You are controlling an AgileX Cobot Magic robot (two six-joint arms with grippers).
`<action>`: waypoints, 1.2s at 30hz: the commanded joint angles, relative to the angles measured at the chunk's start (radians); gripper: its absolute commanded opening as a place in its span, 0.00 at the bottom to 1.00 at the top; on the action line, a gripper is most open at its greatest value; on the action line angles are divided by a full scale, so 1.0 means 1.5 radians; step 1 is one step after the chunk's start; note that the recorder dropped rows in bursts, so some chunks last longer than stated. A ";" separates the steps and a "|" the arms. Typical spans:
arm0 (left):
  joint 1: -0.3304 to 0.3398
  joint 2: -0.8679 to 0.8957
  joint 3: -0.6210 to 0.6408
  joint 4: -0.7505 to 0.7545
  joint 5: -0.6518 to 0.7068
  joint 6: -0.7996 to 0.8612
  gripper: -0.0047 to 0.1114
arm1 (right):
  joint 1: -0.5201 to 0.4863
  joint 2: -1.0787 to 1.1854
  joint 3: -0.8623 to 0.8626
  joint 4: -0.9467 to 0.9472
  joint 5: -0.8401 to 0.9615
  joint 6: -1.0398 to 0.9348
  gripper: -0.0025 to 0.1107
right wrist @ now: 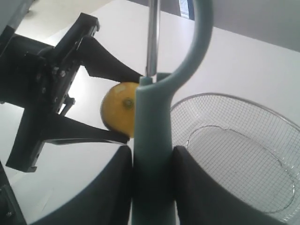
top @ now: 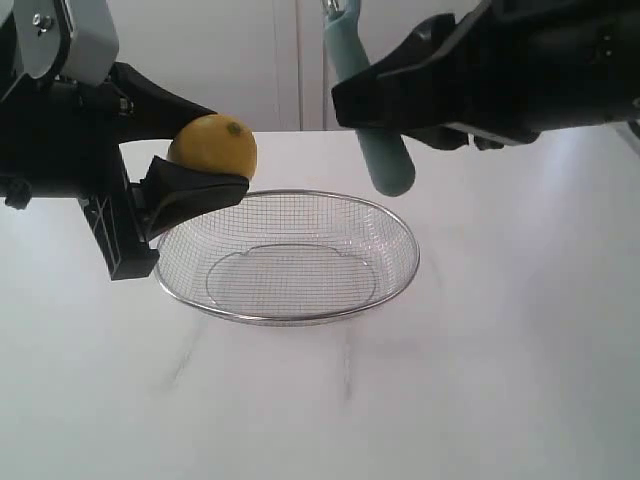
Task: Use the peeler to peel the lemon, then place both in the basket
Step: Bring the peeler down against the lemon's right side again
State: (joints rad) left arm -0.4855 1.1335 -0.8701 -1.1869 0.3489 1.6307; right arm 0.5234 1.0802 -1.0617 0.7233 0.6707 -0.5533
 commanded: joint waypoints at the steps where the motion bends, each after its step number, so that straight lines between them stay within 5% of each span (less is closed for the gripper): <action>1: -0.003 -0.002 0.001 -0.021 0.007 -0.003 0.04 | 0.003 0.031 0.006 -0.002 0.003 0.026 0.02; 14: -0.003 -0.002 0.001 -0.022 0.005 -0.003 0.04 | 0.003 0.175 0.028 0.127 0.023 -0.035 0.02; 36: -0.003 -0.002 0.001 -0.025 0.001 -0.003 0.04 | 0.017 0.195 0.027 0.179 0.061 -0.066 0.02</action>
State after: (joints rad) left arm -0.4855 1.1335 -0.8701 -1.1869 0.3396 1.6307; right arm 0.5319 1.3693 -1.0230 0.9660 0.7535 -0.6308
